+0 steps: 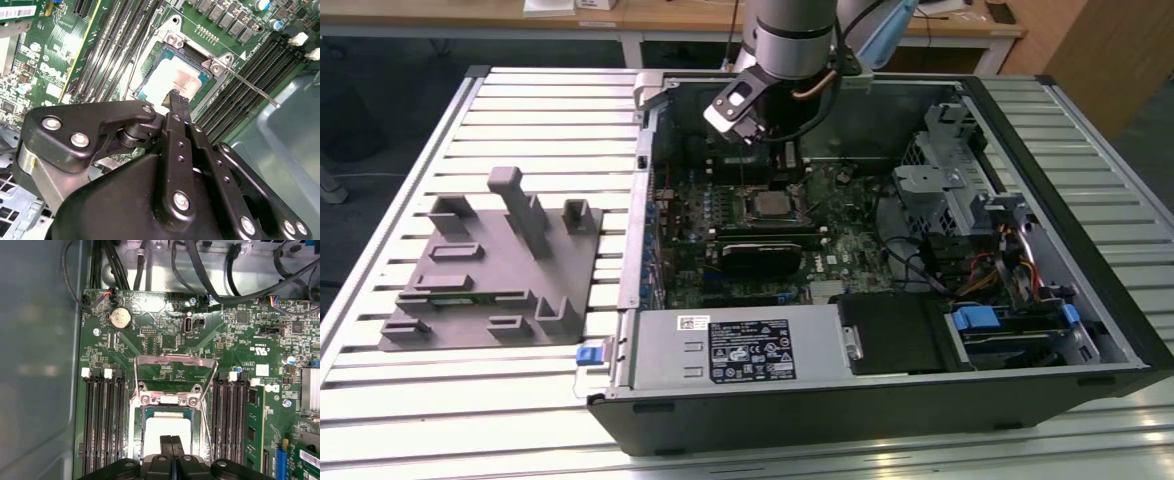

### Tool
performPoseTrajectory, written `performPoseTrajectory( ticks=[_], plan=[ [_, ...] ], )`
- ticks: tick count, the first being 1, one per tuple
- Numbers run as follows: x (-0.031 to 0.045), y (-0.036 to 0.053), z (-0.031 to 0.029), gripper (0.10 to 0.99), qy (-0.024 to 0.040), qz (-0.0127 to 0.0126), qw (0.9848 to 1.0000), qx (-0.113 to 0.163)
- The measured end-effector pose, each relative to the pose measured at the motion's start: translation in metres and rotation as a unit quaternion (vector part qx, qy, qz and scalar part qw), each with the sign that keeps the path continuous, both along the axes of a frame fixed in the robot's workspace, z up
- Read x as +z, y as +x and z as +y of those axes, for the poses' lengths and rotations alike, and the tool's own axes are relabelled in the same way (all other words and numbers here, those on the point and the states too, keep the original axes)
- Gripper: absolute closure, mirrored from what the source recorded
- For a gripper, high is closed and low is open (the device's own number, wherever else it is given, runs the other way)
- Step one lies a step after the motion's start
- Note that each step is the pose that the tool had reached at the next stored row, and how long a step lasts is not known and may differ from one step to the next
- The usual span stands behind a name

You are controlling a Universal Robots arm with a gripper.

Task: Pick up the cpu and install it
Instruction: 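Close the cpu cover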

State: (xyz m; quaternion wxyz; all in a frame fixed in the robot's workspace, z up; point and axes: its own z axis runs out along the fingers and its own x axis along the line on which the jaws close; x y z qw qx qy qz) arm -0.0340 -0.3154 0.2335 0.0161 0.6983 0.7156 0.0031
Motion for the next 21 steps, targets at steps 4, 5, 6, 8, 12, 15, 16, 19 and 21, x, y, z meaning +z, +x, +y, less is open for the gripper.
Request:
performPoseTrajectory(
  ticks=[4, 5, 6, 8, 12, 15, 16, 19, 21],
  plan=[
    [0.0039, 0.0, 0.0, 0.98, 0.0001, 0.0, 1.0, 0.0],
    [0.0039, 0.0, -0.0003, 0.98, 0.0001, 0.0, 1.0, 0.0],
    [0.0039, 0.0, -0.001, 0.98, 0.0, 0.0, 1.0, 0.0],
    [0.004, 0.0, -0.0025, 0.98, 0.0, 0.0, 1.0, 0.0],
    [0.0039, 0.0, -0.0044, 0.98, 0.0001, 0.0, 1.0, 0.0],
    [0.0061, 0.0, -0.0045, 0.98, -0.0001, 0.0, 1.0, 0.0],
    [0.0077, 0.0, -0.0045, 0.98, -0.0001, 0.0, 1.0, 0.0],
    [0.0152, 0.0, -0.0045, 0.98, 0.0, 0.0, 1.0, 0.0],
    [0.0208, 0.0, -0.0045, 0.98, -0.0001, 0.0, 1.0, 0.0]
  ],
)
